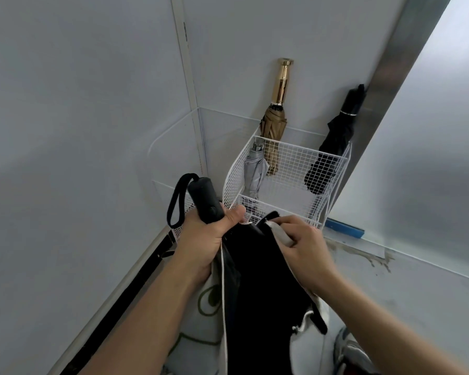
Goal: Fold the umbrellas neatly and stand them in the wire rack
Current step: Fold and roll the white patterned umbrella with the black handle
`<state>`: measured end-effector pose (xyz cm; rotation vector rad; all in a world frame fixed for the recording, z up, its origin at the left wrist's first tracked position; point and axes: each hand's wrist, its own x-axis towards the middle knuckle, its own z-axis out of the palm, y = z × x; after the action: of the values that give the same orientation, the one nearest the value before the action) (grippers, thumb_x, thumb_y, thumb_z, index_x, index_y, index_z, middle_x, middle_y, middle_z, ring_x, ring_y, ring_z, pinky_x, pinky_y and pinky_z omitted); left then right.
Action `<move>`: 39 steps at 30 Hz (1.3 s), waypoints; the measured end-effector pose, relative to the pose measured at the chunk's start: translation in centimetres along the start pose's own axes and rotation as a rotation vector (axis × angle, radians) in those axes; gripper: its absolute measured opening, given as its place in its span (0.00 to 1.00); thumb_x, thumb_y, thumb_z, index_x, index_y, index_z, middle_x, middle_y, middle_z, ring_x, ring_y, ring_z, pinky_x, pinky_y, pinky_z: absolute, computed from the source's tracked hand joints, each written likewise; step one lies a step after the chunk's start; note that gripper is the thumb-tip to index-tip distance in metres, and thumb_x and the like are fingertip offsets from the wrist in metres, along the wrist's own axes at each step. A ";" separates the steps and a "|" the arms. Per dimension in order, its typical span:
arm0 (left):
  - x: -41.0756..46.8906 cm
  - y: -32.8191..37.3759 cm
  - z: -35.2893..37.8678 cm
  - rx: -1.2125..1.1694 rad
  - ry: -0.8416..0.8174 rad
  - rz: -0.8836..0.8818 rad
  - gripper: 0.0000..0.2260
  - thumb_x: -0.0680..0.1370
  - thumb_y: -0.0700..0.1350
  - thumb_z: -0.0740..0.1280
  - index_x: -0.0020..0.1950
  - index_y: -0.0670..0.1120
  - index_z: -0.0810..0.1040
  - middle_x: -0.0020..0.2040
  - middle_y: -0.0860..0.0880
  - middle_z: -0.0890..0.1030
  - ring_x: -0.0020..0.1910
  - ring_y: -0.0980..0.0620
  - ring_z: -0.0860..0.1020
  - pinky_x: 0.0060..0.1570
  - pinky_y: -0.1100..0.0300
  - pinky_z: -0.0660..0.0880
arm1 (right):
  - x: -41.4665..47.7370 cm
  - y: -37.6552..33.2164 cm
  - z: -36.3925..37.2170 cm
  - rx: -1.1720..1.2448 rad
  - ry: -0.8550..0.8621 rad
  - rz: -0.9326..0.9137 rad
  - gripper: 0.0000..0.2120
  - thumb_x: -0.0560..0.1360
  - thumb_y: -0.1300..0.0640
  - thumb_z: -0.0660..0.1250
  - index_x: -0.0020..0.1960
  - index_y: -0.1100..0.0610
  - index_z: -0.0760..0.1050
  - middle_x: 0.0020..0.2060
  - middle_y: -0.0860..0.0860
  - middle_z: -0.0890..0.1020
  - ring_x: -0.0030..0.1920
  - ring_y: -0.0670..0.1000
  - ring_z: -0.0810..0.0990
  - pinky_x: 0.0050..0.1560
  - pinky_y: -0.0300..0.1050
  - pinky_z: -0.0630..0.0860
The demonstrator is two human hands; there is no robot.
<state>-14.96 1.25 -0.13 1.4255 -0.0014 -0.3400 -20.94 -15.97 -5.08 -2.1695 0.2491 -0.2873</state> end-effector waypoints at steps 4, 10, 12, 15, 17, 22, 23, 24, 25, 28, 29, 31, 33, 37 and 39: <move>-0.9 0.2 0.9 -0.069 0.006 -0.002 0.11 0.61 0.48 0.78 0.30 0.48 0.78 0.36 0.43 0.80 0.35 0.48 0.80 0.42 0.53 0.79 | 0.0 0.1 1.2 -0.168 0.003 0.052 0.14 0.74 0.42 0.69 0.48 0.52 0.83 0.57 0.39 0.78 0.53 0.45 0.77 0.52 0.49 0.76; -0.8 -0.1 1.0 0.068 0.055 0.068 0.14 0.68 0.34 0.77 0.28 0.49 0.79 0.32 0.48 0.80 0.33 0.52 0.79 0.40 0.56 0.78 | -0.4 -0.9 1.8 -0.286 -0.043 0.084 0.10 0.74 0.44 0.68 0.42 0.50 0.79 0.58 0.39 0.76 0.57 0.46 0.75 0.50 0.46 0.72; -0.4 -0.3 0.5 0.148 0.085 0.090 0.18 0.70 0.32 0.74 0.27 0.52 0.79 0.33 0.48 0.79 0.36 0.51 0.78 0.43 0.55 0.77 | 0.1 -0.9 1.0 -0.265 -0.015 0.120 0.08 0.71 0.47 0.71 0.38 0.50 0.77 0.56 0.40 0.76 0.57 0.46 0.74 0.49 0.45 0.71; 0.0 -0.3 -0.4 0.208 0.042 0.112 0.19 0.71 0.31 0.73 0.27 0.53 0.80 0.39 0.39 0.81 0.40 0.50 0.78 0.45 0.56 0.76 | 1.1 -0.4 -1.2 -0.234 -0.016 0.133 0.03 0.70 0.49 0.72 0.43 0.47 0.81 0.60 0.39 0.74 0.61 0.46 0.72 0.51 0.47 0.71; 0.3 -0.4 -0.9 0.300 -0.010 0.119 0.16 0.71 0.33 0.73 0.29 0.52 0.81 0.40 0.40 0.82 0.39 0.54 0.78 0.43 0.59 0.75 | 1.3 0.0 -2.2 -0.329 -0.025 0.105 0.07 0.71 0.49 0.71 0.49 0.45 0.82 0.64 0.40 0.73 0.65 0.47 0.68 0.53 0.50 0.73; 0.4 -0.7 -1.1 0.498 -0.076 0.089 0.02 0.65 0.46 0.72 0.36 0.51 0.81 0.40 0.49 0.82 0.44 0.51 0.80 0.49 0.53 0.76 | 1.2 0.1 -3.3 -0.470 0.180 0.041 0.05 0.72 0.46 0.74 0.46 0.46 0.83 0.58 0.43 0.73 0.60 0.47 0.68 0.47 0.45 0.70; 0.6 -0.8 -1.3 0.499 -0.068 0.093 0.03 0.67 0.45 0.73 0.36 0.50 0.81 0.40 0.48 0.82 0.43 0.51 0.80 0.48 0.54 0.76 | 1.4 0.3 -3.8 -0.437 0.230 0.084 0.06 0.71 0.46 0.75 0.44 0.48 0.82 0.56 0.43 0.73 0.58 0.46 0.68 0.48 0.44 0.68; 0.7 -0.8 -1.5 0.492 -0.044 0.104 0.03 0.69 0.42 0.74 0.37 0.48 0.80 0.39 0.47 0.81 0.41 0.51 0.79 0.46 0.54 0.75 | 1.7 0.4 -4.5 -0.394 0.276 0.133 0.07 0.71 0.47 0.75 0.43 0.49 0.81 0.56 0.44 0.72 0.57 0.46 0.68 0.48 0.44 0.68; 0.9 -0.8 -1.7 0.481 -0.004 0.117 0.04 0.70 0.40 0.74 0.39 0.45 0.80 0.38 0.46 0.80 0.40 0.51 0.78 0.45 0.54 0.75 | 1.9 0.4 -5.0 -0.351 0.317 0.159 0.07 0.72 0.49 0.75 0.43 0.51 0.81 0.57 0.45 0.73 0.57 0.46 0.70 0.49 0.44 0.68; 1.6 -1.0 -2.5 0.399 0.169 0.131 0.08 0.72 0.39 0.73 0.41 0.38 0.76 0.34 0.44 0.77 0.35 0.48 0.77 0.41 0.52 0.75 | 1.7 0.3 -5.5 -0.212 0.351 0.109 0.05 0.73 0.57 0.74 0.49 0.53 0.81 0.55 0.48 0.77 0.50 0.48 0.78 0.46 0.41 0.72; 1.9 -1.0 -2.7 0.364 0.232 0.136 0.08 0.72 0.38 0.73 0.39 0.37 0.75 0.33 0.44 0.76 0.34 0.47 0.77 0.39 0.52 0.74 | 1.4 0.2 -5.4 -0.156 0.306 0.076 0.05 0.73 0.60 0.73 0.48 0.52 0.80 0.51 0.47 0.79 0.46 0.46 0.79 0.44 0.38 0.73; 2.5 -0.9 -3.3 0.298 0.327 0.136 0.09 0.72 0.38 0.73 0.37 0.39 0.74 0.32 0.44 0.76 0.33 0.46 0.77 0.39 0.51 0.76 | 0.8 -0.4 -5.4 -0.039 0.109 0.043 0.10 0.73 0.65 0.72 0.44 0.50 0.80 0.41 0.43 0.82 0.39 0.41 0.79 0.39 0.32 0.74; 3.0 -0.7 -3.8 0.223 0.375 0.123 0.10 0.71 0.39 0.74 0.40 0.36 0.75 0.34 0.42 0.77 0.35 0.44 0.79 0.42 0.44 0.79 | 0.0 -0.9 -5.4 0.027 -0.117 0.007 0.15 0.72 0.69 0.70 0.43 0.48 0.82 0.36 0.42 0.83 0.34 0.41 0.78 0.36 0.33 0.74; 3.0 -0.7 -3.6 0.169 0.386 0.118 0.11 0.72 0.41 0.76 0.40 0.41 0.74 0.36 0.42 0.78 0.39 0.40 0.81 0.48 0.39 0.79 | -1.3 -1.5 -3.5 -0.020 -0.282 -0.113 0.21 0.74 0.66 0.70 0.58 0.43 0.79 0.47 0.35 0.80 0.36 0.45 0.79 0.40 0.40 0.79; 2.7 -0.6 -3.1 0.171 0.345 0.119 0.11 0.73 0.41 0.76 0.38 0.43 0.74 0.35 0.44 0.79 0.40 0.41 0.81 0.50 0.40 0.79 | -1.0 -1.6 -2.9 0.002 -0.143 -0.041 0.16 0.76 0.57 0.71 0.61 0.42 0.77 0.47 0.40 0.80 0.35 0.46 0.79 0.41 0.48 0.81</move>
<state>-11.95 3.54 -1.74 1.6311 0.1683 0.0075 -22.67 -16.98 -2.31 -2.1838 0.1237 -0.1547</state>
